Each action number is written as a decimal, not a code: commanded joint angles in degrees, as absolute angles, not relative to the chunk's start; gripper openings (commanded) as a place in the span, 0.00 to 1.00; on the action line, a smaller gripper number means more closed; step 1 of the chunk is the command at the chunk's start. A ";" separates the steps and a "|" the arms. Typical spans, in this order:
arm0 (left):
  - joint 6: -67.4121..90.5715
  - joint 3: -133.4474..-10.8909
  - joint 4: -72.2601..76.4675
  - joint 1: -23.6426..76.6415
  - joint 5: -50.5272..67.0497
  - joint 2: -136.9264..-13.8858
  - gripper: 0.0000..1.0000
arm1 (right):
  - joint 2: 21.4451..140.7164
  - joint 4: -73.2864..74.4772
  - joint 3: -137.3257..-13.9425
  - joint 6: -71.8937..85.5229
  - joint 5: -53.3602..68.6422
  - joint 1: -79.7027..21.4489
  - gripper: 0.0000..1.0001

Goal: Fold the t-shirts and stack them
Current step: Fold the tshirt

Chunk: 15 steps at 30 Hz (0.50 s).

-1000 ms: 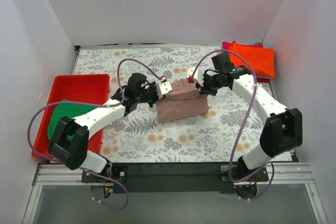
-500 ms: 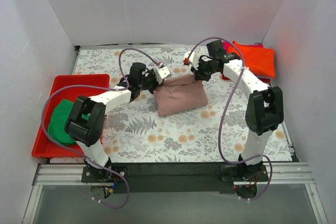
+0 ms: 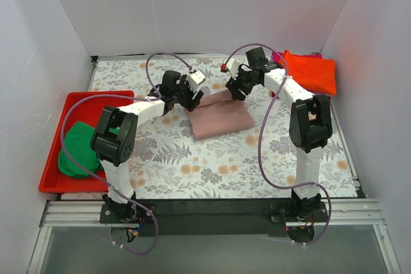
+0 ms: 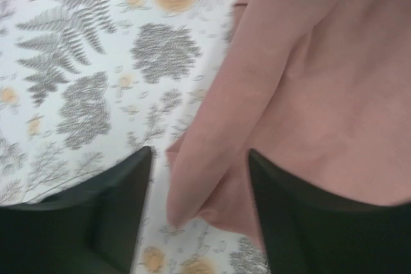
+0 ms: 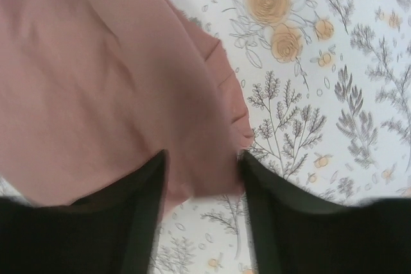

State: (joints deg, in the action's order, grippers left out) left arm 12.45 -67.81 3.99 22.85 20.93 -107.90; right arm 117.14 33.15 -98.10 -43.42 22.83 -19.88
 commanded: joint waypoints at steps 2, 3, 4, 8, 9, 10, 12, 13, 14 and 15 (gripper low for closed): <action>29.93 -78.73 -3.56 21.97 1.98 -110.12 0.75 | 118.13 25.60 -102.13 -32.81 16.97 -18.99 0.93; 32.49 -84.14 -6.21 21.71 -3.63 -110.30 0.76 | 116.73 23.84 -101.17 -28.52 14.70 -18.81 0.98; 36.35 -86.20 -8.68 21.45 -4.21 -110.22 0.77 | 115.85 22.17 -100.12 -26.39 13.37 -18.46 0.98; 41.04 -85.09 -13.71 21.18 5.60 -102.60 0.77 | 111.10 18.90 -94.41 -21.37 19.39 -14.87 0.98; 42.79 -83.60 -13.71 21.18 7.89 -100.83 0.77 | 110.14 18.90 -92.57 -19.70 25.43 -13.98 0.98; 44.46 -80.36 -13.80 21.18 12.52 -99.51 0.76 | 109.78 19.07 -91.42 -17.16 28.01 -13.28 0.98; 50.69 -77.18 -14.41 21.18 16.07 -96.51 0.71 | 109.51 19.34 -89.39 -14.69 31.97 -11.96 0.98; 52.71 -75.34 -14.59 21.18 17.21 -95.89 0.70 | 109.60 20.03 -87.64 -13.98 34.78 -11.61 0.98; 56.21 -71.84 -13.98 21.18 21.49 -95.19 0.65 | 109.77 20.56 -87.02 -13.10 35.24 -11.51 0.98; 57.90 -69.81 -13.45 21.18 23.19 -94.40 0.63 | 110.12 20.91 -86.32 -12.83 35.77 -11.51 0.98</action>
